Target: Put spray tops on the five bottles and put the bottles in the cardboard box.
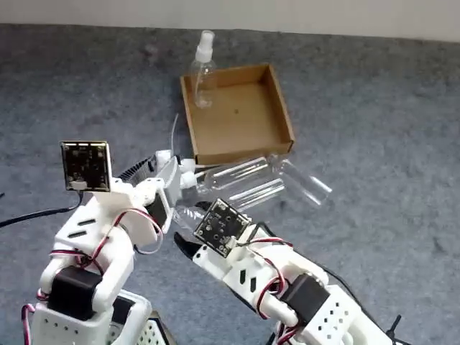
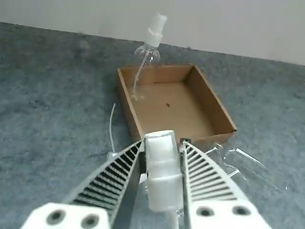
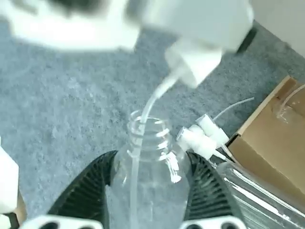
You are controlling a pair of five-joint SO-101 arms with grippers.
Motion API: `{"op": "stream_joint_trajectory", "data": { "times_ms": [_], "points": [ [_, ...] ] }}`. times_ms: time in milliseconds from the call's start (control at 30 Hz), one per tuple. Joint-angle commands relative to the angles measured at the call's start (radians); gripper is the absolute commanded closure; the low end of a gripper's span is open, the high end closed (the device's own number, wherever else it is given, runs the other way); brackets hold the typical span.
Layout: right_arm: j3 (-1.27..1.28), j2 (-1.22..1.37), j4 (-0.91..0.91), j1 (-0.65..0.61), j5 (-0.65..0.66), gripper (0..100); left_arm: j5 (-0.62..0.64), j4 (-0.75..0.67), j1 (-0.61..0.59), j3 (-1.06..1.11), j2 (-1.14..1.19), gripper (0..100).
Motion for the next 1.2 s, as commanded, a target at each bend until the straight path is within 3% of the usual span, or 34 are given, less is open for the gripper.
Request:
{"op": "stream_joint_trajectory", "data": {
  "times_ms": [0, 133, 267, 600, 700, 867, 1167],
  "points": [
    [-0.019, -0.021, -0.065, 0.007, -0.023, 99.5, -0.003, -0.009, 0.096, 0.045, -0.007, 97],
    [-0.015, -0.019, -0.094, 0.090, -0.023, 99.5, -0.003, -0.009, 0.183, 0.062, -0.008, 97],
    [-0.008, -0.019, -0.120, 0.159, -0.023, 99.5, -0.003, -0.008, 0.186, 0.065, -0.008, 97],
    [-0.005, -0.019, -0.117, 0.162, -0.025, 99.5, -0.003, -0.009, 0.186, 0.120, -0.145, 97],
    [-0.005, -0.022, -0.117, 0.162, -0.072, 99.5, -0.008, -0.072, 0.193, 0.234, -0.234, 97],
    [-0.007, -0.021, -0.119, 0.162, -0.091, 99.5, -0.130, -0.183, 0.196, 0.452, -0.364, 96],
    [-0.005, -0.019, -0.117, 0.163, -0.089, 99.5, -0.135, -0.086, 0.188, 0.387, -0.469, 96]
  ]
}}
